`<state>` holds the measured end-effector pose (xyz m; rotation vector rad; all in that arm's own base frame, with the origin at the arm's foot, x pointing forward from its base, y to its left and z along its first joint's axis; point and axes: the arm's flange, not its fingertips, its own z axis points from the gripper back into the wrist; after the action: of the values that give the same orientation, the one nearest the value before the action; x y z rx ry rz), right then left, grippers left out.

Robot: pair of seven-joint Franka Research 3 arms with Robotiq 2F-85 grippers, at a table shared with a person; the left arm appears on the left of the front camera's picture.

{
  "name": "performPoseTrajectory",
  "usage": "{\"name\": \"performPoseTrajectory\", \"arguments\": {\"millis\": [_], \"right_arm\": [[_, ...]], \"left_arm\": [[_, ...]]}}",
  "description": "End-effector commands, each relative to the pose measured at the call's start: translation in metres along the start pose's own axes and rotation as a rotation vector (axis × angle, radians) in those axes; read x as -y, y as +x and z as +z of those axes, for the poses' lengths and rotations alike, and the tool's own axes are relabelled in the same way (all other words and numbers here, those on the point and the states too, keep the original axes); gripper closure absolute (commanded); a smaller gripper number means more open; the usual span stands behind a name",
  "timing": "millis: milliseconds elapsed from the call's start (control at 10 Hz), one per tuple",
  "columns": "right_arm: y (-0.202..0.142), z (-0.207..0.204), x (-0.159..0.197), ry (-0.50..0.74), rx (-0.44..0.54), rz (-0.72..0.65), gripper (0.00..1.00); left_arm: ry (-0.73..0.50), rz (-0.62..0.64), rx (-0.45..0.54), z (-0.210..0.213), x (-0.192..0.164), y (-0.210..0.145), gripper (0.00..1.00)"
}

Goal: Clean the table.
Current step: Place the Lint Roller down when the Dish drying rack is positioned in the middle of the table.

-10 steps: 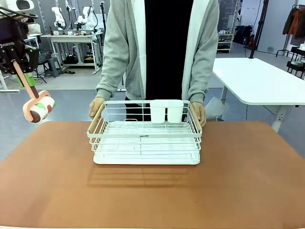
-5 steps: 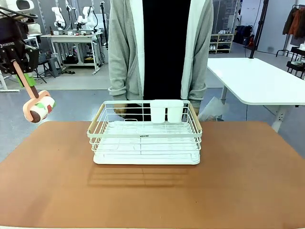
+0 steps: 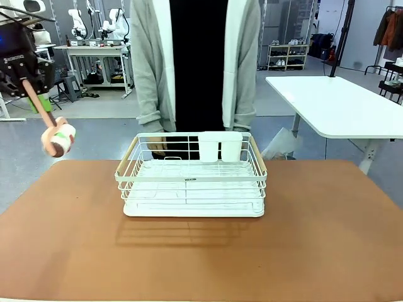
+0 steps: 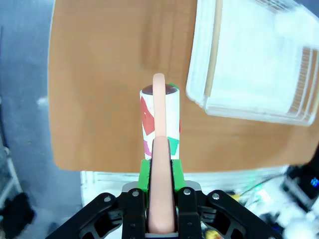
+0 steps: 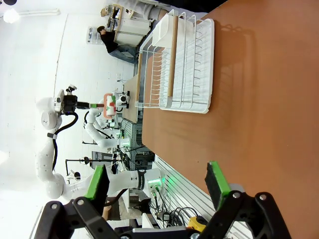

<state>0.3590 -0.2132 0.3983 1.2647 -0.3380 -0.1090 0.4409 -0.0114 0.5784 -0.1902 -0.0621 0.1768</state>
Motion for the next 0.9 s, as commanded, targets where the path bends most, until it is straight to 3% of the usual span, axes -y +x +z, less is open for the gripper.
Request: {"name": "performPoseTrajectory", "arguments": {"millis": [0,100,300,400,600,800], "right_arm": [[-0.003,0.000,-0.003,0.006,-0.007,0.011,0.00],[-0.003,0.000,-0.003,0.006,-0.007,0.011,0.00],[-0.003,0.000,-0.003,0.006,-0.007,0.011,0.00],[-0.003,0.000,-0.003,0.006,-0.007,0.011,0.00],[-0.003,0.000,-0.003,0.006,-0.007,0.011,0.00],[-0.003,0.000,-0.003,0.006,-0.007,0.011,0.00]], "left_arm": [[-0.054,0.541,0.295,-0.004,0.002,0.063,0.79],[-0.070,0.861,0.362,-0.015,-0.005,0.086,0.79],[-0.163,1.146,0.532,-0.049,-0.015,0.093,0.79],[-0.210,1.329,0.519,-0.071,-0.021,0.092,0.79],[-0.225,1.468,0.551,-0.112,-0.031,0.080,0.79],[-0.205,1.488,0.512,-0.148,-0.045,0.062,0.79]]}}
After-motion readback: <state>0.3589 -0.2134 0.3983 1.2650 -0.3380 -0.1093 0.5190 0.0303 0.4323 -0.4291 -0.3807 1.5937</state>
